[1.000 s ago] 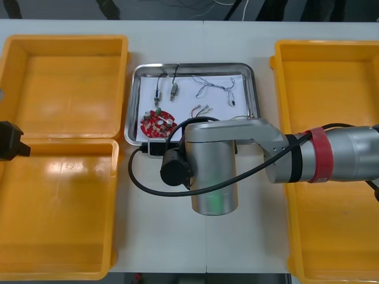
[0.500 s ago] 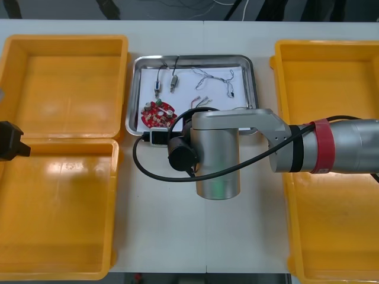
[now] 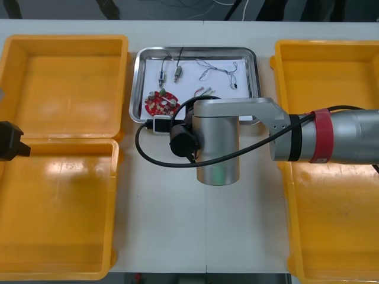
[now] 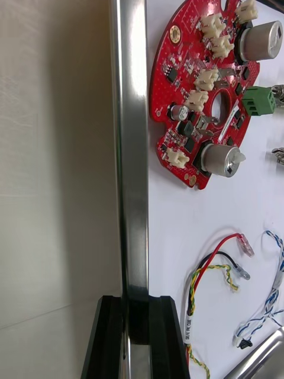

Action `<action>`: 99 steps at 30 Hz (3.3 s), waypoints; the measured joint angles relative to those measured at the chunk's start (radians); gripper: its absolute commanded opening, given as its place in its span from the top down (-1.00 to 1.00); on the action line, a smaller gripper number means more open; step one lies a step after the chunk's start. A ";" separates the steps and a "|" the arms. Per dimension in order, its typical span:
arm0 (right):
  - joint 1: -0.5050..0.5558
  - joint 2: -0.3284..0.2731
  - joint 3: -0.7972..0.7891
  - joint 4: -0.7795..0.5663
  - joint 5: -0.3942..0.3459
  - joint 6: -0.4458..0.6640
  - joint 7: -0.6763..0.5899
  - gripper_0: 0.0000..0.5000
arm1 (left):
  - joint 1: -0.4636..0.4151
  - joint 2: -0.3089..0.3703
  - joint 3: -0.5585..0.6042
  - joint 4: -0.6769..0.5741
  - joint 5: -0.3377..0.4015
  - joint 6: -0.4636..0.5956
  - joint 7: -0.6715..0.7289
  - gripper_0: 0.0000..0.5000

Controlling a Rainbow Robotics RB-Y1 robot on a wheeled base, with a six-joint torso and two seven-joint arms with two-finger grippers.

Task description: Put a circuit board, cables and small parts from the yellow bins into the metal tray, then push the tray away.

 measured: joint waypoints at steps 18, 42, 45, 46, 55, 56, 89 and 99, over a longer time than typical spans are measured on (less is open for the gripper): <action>-0.033 -0.001 0.000 0.065 0.000 -0.071 0.000 1.00 | 0.000 0.000 0.000 0.000 0.000 0.000 0.000 -1.00; -0.043 -0.015 0.000 0.092 0.002 -0.140 0.000 0.26 | 0.000 0.000 0.000 0.000 0.000 0.000 0.000 -1.00; -0.043 -0.015 0.000 0.092 0.002 -0.140 0.000 -0.45 | 0.000 0.000 0.000 0.000 0.000 0.000 0.000 -1.00; -0.043 -0.016 0.000 0.092 0.002 -0.140 0.000 -0.65 | 0.000 0.000 0.000 0.000 0.000 0.000 0.000 -1.00; -0.044 -0.022 0.000 0.091 0.002 -0.147 0.000 -0.87 | 0.000 0.000 0.000 0.000 0.000 0.000 0.000 -1.00; -0.044 -0.024 0.000 0.089 0.002 -0.147 0.000 -0.88 | 0.000 0.000 0.000 0.000 0.000 0.000 0.000 -1.00; 0.194 0.019 -0.482 -0.271 -0.101 0.539 0.000 -0.88 | 0.000 0.000 0.000 0.000 0.000 0.000 0.000 -1.00; 0.350 0.051 -0.785 -0.387 -0.151 0.651 0.000 -0.89 | 0.000 0.000 0.000 0.000 0.000 0.000 0.000 -1.00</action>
